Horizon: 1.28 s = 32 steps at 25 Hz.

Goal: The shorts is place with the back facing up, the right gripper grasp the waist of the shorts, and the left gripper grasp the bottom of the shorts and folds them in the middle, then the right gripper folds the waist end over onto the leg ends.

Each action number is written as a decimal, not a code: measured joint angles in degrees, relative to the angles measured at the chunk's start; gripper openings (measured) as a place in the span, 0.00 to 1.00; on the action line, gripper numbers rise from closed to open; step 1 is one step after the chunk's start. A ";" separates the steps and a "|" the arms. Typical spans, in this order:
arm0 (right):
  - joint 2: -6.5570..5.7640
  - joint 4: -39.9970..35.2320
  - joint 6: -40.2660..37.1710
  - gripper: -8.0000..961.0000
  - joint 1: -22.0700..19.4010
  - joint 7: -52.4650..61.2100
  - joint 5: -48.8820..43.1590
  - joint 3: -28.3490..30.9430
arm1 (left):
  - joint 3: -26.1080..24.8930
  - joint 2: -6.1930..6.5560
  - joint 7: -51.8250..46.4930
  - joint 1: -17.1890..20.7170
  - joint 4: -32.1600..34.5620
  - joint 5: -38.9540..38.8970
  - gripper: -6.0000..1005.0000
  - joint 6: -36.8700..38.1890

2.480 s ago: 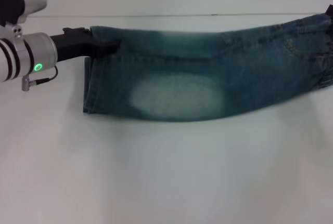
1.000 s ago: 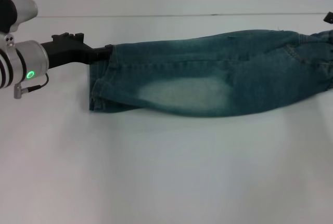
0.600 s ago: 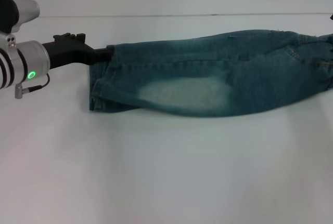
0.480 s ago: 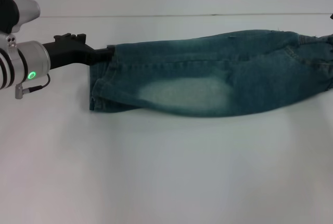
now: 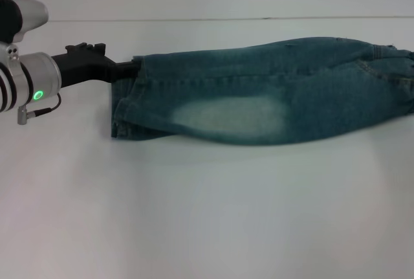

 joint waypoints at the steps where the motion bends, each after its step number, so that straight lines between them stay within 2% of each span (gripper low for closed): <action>1: 0.01 -0.23 -0.38 1.00 -0.23 0.00 0.11 0.00 | 0.03 0.00 0.00 0.00 0.01 0.00 0.91 0.02; 8: 1.35 -3.73 -6.11 1.00 -3.20 -1.86 2.80 0.19 | 0.71 -0.09 0.00 0.45 0.41 -0.41 0.91 0.09; 14: 1.96 -3.75 -13.13 1.00 -6.31 -5.99 7.58 0.25 | 1.10 -0.09 0.00 2.60 2.43 -2.97 0.91 1.99; 26: 1.46 -3.53 -14.57 1.00 -7.33 -6.10 4.30 -0.19 | 1.54 0.07 -3.64 7.73 9.07 -4.54 0.91 10.60; 32: 1.37 -3.51 -13.12 1.00 -7.69 -6.56 2.69 0.16 | 1.34 0.10 -5.15 8.84 11.08 -4.48 0.91 14.24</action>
